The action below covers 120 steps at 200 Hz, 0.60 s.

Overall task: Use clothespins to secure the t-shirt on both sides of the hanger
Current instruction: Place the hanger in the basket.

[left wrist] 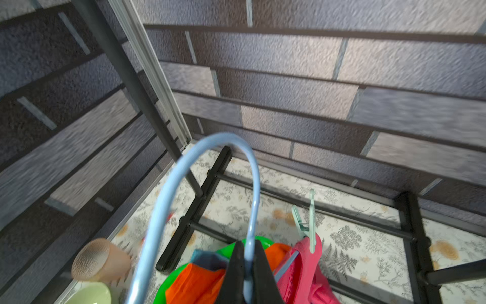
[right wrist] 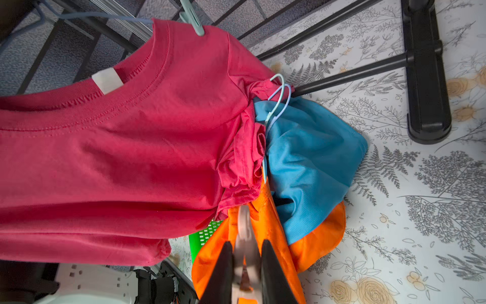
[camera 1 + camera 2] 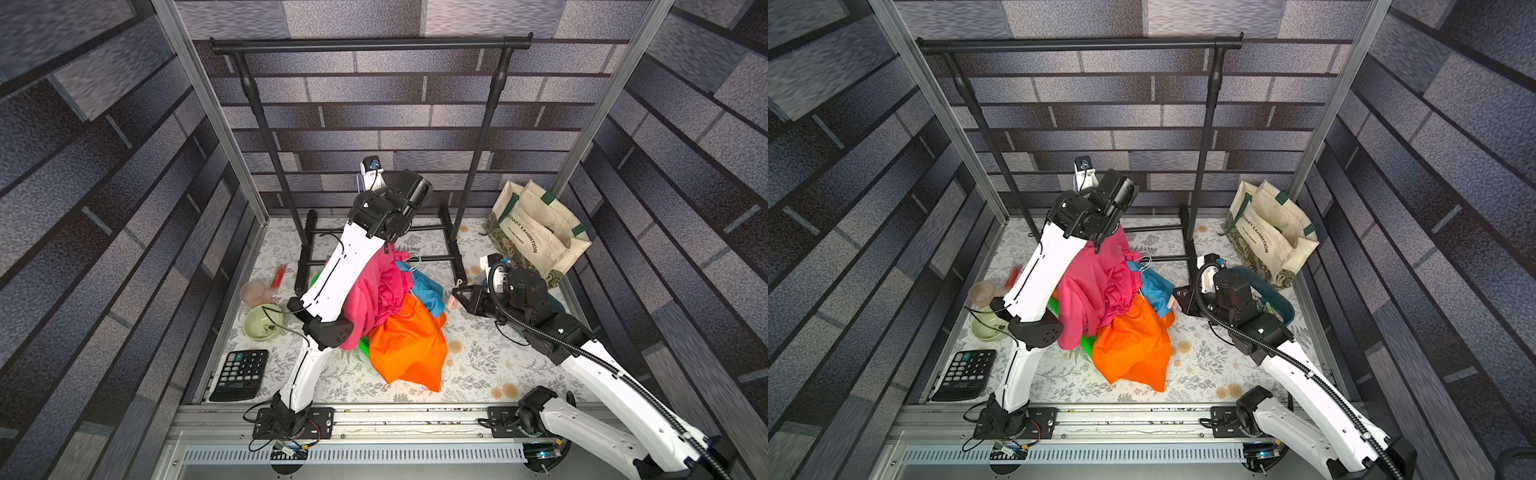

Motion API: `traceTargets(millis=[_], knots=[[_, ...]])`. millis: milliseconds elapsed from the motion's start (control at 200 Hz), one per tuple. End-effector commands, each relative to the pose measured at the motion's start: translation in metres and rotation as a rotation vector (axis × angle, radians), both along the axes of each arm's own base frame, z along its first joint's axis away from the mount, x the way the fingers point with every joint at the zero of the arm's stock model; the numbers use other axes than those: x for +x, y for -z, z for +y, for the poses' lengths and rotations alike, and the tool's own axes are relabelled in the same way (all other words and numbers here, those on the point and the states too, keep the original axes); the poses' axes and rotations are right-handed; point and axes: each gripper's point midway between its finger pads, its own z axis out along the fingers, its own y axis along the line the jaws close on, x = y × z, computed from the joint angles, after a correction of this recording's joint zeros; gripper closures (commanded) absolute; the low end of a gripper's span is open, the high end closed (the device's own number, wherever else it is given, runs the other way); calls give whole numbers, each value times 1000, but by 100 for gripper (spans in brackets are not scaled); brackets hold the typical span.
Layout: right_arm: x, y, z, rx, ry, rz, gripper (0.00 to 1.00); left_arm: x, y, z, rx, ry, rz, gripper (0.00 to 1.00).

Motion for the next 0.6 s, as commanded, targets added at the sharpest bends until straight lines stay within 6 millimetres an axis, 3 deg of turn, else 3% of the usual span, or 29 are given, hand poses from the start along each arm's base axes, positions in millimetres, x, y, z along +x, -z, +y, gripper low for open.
traceTargets(millis=[0, 170, 261, 376, 496, 546, 596], knots=[[0, 21, -2, -3, 32, 46, 100, -24, 29, 16, 100, -127, 49, 100], [-5, 29, -14, -47, 62, 50, 100, -31, 86, -9, 83, -70, 161, 100], [-8, 32, -20, -71, 76, 48, 100, -32, 132, -34, -49, 50, 212, 97], [-10, 38, -25, -89, 88, 56, 100, -43, 186, -39, -251, 117, 274, 90], [-11, 44, -25, -96, 86, 71, 100, -46, 211, -38, -402, 154, 319, 81], [-11, 45, -24, -94, 83, 76, 100, -47, 215, -39, -428, 176, 340, 72], [-11, 45, -23, -93, 80, 80, 100, -48, 217, -41, -445, 206, 354, 69]])
